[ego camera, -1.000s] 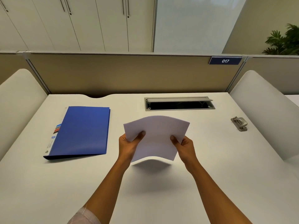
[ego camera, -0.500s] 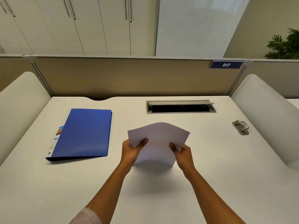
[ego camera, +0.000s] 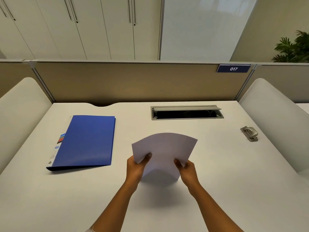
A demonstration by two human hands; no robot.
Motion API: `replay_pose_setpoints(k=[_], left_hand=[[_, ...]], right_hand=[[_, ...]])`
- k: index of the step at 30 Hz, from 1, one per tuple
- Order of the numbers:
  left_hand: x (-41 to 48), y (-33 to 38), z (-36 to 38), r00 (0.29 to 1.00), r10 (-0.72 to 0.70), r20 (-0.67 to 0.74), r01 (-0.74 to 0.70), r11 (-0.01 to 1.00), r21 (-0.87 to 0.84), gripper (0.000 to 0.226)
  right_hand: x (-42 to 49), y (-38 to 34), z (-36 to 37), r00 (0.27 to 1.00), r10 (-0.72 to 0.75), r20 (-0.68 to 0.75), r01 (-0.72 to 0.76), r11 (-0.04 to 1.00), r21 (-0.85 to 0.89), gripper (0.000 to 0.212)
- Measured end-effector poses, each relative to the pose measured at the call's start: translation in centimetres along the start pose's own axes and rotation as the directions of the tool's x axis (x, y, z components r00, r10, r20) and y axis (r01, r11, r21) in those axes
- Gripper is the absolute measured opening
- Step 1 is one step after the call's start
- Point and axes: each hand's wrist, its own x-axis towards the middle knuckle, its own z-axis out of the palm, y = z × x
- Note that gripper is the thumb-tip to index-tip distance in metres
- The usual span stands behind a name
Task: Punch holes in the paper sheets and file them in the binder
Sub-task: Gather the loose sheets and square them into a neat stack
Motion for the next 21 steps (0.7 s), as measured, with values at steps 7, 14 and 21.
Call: replay_pose_setpoints(k=[7,14,21], left_hand=[[0.7,-3.5,-1.0,0.997,-0.078,0.022,0.073,0.983,0.167,0.039],[3.0,-5.2,-0.8,0.994,-0.099,0.034,0.077,0.911,0.406,0.051],[3.7,-7.7,-1.3,0.995,-0.101,-0.01,0.084,0.764,0.639,0.054]], right_hand=[[1.1,1.1,-0.7,0.998,0.028,-0.052,-0.032,0.997,-0.064,0.016],[2.3,0.8,-1.0,0.993,-0.037,-0.115,0.01,0.974,-0.228,0.025],[2.4,3.7,-0.4,0.994,0.022,-0.111,-0.079,0.839,-0.538,0.043]])
